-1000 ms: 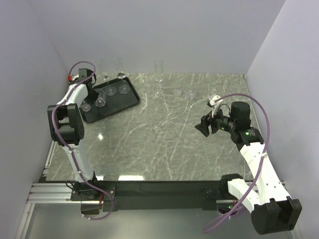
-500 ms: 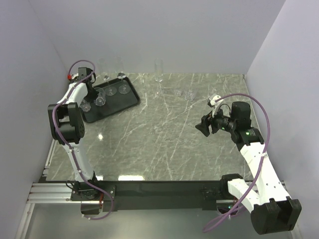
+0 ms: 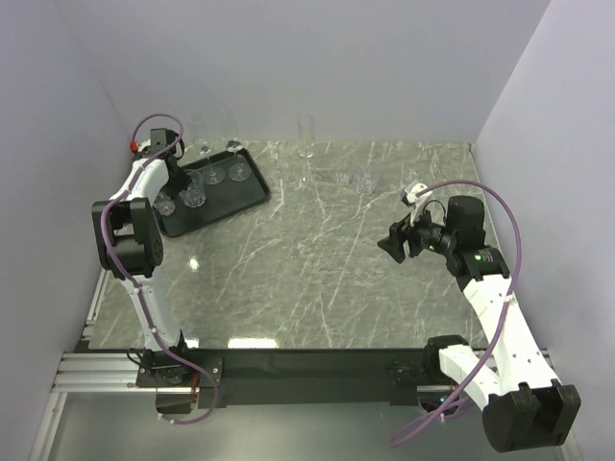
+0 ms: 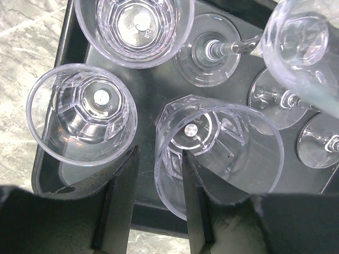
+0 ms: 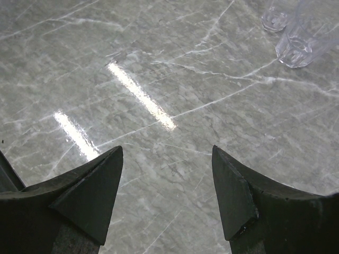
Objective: Place the glasses into the tray
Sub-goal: Place the glass into the tray, then grab a glass with a robot arm, then pass the glass from one robot arm to another
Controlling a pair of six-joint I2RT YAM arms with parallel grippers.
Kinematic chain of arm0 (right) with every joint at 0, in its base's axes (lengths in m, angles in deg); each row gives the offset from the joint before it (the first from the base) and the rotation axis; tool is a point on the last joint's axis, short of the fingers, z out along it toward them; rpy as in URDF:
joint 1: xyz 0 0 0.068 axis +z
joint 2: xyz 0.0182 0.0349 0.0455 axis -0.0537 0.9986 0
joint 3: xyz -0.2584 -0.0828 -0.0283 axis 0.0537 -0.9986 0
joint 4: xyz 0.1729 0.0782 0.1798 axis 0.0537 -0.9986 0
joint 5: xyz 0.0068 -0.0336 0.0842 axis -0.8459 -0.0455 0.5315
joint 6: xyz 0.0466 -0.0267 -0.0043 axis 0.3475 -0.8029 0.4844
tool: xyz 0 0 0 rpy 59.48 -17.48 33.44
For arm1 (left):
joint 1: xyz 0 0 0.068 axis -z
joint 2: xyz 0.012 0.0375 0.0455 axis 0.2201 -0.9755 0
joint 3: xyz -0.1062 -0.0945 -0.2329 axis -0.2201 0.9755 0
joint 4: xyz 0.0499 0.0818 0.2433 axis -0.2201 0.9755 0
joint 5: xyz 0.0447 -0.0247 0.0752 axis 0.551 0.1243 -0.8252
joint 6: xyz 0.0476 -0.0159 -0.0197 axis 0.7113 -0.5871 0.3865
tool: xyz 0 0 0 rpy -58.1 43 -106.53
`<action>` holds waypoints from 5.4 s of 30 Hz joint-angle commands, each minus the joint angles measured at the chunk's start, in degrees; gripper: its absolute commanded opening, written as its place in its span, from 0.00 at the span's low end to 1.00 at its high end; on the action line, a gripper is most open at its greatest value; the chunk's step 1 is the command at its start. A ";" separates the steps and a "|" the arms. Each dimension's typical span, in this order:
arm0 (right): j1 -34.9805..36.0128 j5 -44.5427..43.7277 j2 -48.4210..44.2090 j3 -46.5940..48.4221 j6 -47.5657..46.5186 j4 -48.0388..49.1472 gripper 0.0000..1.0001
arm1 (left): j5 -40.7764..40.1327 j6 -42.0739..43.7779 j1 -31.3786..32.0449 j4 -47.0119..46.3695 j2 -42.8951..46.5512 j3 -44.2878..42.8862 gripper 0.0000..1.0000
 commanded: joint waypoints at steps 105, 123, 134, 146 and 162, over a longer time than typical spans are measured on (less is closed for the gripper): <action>0.94 -31.29 75.46 67.27 22.84 -7.96 0.10 | 33.02 14.76 -1.09 -35.37 64.47 52.75 0.99; 1.02 -22.16 50.34 40.02 15.72 0.13 0.03 | 49.89 10.63 0.13 -44.95 61.84 55.12 0.99; 4.45 -15.74 31.87 22.70 7.55 -1.53 0.03 | 45.51 6.41 20.60 -46.97 57.97 54.77 0.99; 11.74 -20.39 19.03 13.47 4.29 0.05 0.04 | 24.16 -1.50 45.11 -46.89 49.28 48.62 0.99; 12.80 -19.25 15.87 8.81 4.82 3.30 0.05 | 2.63 -5.37 59.37 -32.05 28.54 28.41 0.90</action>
